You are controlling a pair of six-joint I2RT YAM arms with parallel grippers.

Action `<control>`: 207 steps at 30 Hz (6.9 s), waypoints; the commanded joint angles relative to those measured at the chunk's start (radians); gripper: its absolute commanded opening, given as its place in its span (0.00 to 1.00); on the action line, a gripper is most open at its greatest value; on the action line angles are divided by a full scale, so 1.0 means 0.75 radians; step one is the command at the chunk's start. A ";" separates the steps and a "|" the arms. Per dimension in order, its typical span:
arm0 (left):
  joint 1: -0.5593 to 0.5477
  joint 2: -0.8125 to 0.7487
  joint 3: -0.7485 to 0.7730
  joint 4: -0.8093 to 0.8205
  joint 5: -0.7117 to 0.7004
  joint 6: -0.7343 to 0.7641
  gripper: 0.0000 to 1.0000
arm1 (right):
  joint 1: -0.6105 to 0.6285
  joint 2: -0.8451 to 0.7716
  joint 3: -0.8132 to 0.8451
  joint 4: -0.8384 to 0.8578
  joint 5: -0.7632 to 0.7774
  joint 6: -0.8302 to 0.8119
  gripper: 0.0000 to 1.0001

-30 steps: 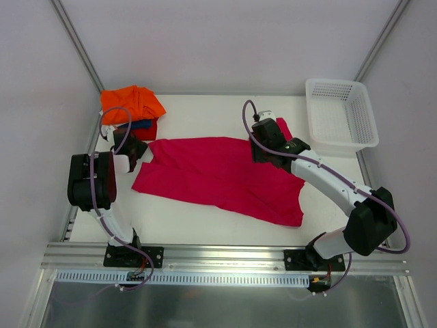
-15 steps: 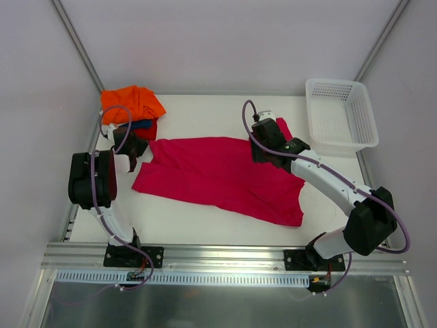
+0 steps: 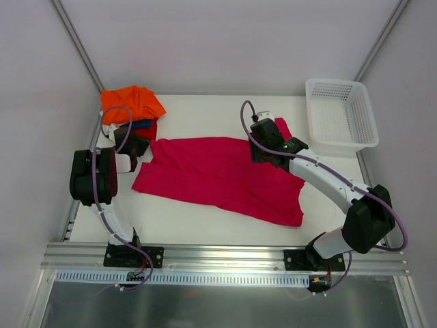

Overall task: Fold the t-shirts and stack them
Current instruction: Fold the tshirt

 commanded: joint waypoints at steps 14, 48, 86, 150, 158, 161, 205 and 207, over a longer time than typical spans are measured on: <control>0.011 -0.149 -0.102 0.045 -0.105 0.015 0.20 | 0.005 0.013 0.059 0.023 -0.027 -0.011 0.45; 0.011 0.007 0.000 0.108 0.052 -0.036 0.18 | 0.005 0.017 0.065 0.025 -0.015 -0.015 0.45; 0.011 0.015 0.004 0.120 0.093 -0.017 0.00 | -0.772 0.905 0.856 0.082 -0.781 0.181 0.46; 0.009 0.019 0.015 0.116 0.103 -0.011 0.00 | -0.870 1.144 1.124 0.027 -0.782 0.000 0.61; 0.009 0.023 0.019 0.118 0.110 -0.011 0.00 | -0.917 1.232 1.272 -0.087 -0.765 -0.054 0.61; 0.009 0.027 0.021 0.118 0.112 -0.011 0.00 | -0.925 1.236 1.288 -0.087 -0.759 -0.064 0.62; 0.011 0.015 0.002 0.135 0.130 -0.024 0.00 | -0.903 1.105 0.883 0.135 -0.953 0.179 0.18; 0.011 0.019 0.006 0.133 0.134 -0.026 0.00 | -0.905 1.095 0.897 0.138 -0.941 0.165 0.29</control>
